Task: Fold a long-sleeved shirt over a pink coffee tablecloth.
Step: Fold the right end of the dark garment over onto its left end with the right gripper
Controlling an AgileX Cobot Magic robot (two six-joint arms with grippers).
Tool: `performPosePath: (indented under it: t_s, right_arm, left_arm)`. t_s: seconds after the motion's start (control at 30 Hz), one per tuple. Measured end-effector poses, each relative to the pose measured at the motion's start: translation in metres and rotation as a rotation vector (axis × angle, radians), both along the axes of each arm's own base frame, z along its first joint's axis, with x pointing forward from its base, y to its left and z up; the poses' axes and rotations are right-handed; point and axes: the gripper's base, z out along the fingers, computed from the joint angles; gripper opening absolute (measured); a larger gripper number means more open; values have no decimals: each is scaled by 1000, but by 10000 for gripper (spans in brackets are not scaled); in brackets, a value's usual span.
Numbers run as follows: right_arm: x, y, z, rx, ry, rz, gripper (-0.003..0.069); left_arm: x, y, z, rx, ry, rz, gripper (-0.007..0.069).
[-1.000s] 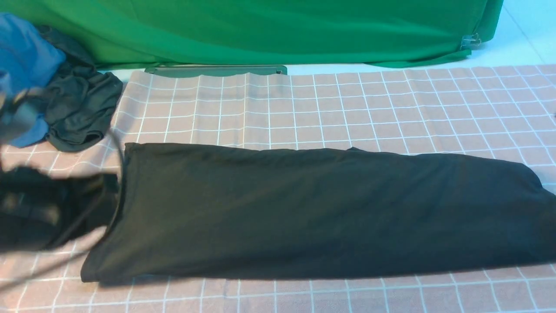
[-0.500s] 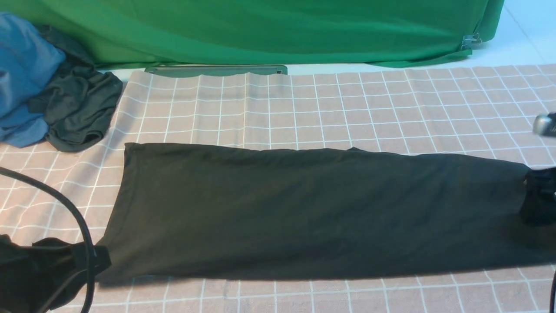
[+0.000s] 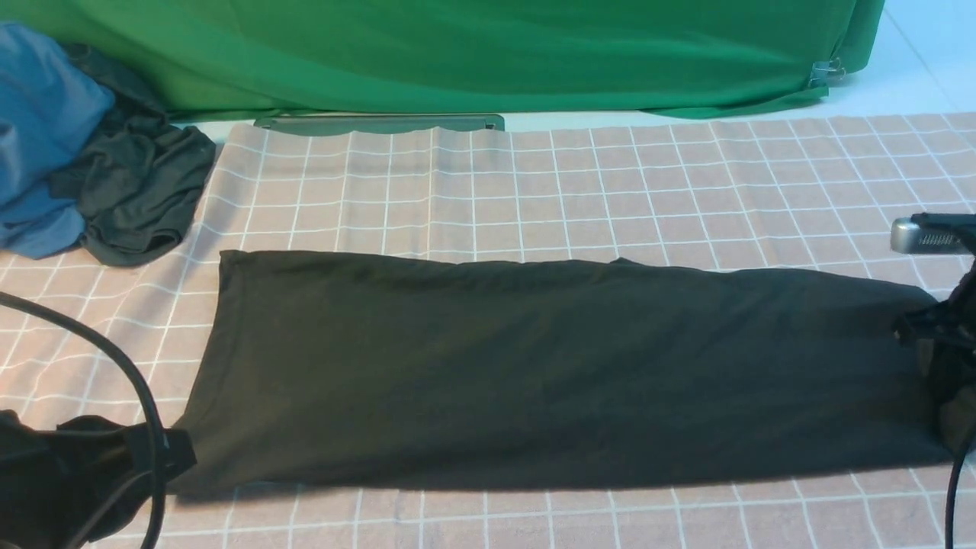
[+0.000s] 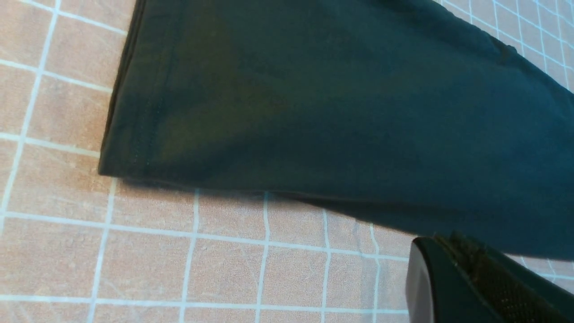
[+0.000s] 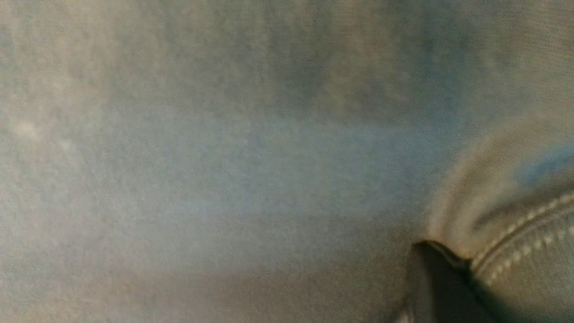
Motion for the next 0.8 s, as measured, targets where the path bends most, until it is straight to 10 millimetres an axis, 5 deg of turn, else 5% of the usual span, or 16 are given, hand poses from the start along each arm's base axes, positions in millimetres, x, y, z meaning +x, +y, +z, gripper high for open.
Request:
performPosePath:
  t_s: [0.2, 0.37, 0.53, 0.8]
  right_arm:
    - [0, -19, 59, -217, -54, -39, 67]
    - [3, -10, 104, -178, -172, -83, 67]
    - [6, 36, 148, 30, -296, -41, 67]
    - [3, 154, 190, 312, -436, 212, 67]
  left_arm:
    - [0, 0, 0, 0, 1, 0, 12]
    - [0, 0, 0, 0, 1, 0, 12]
    - [0, 0, 0, 1, -3, 1, 12]
    - [2, 1, 2, -5, -33, 13, 12]
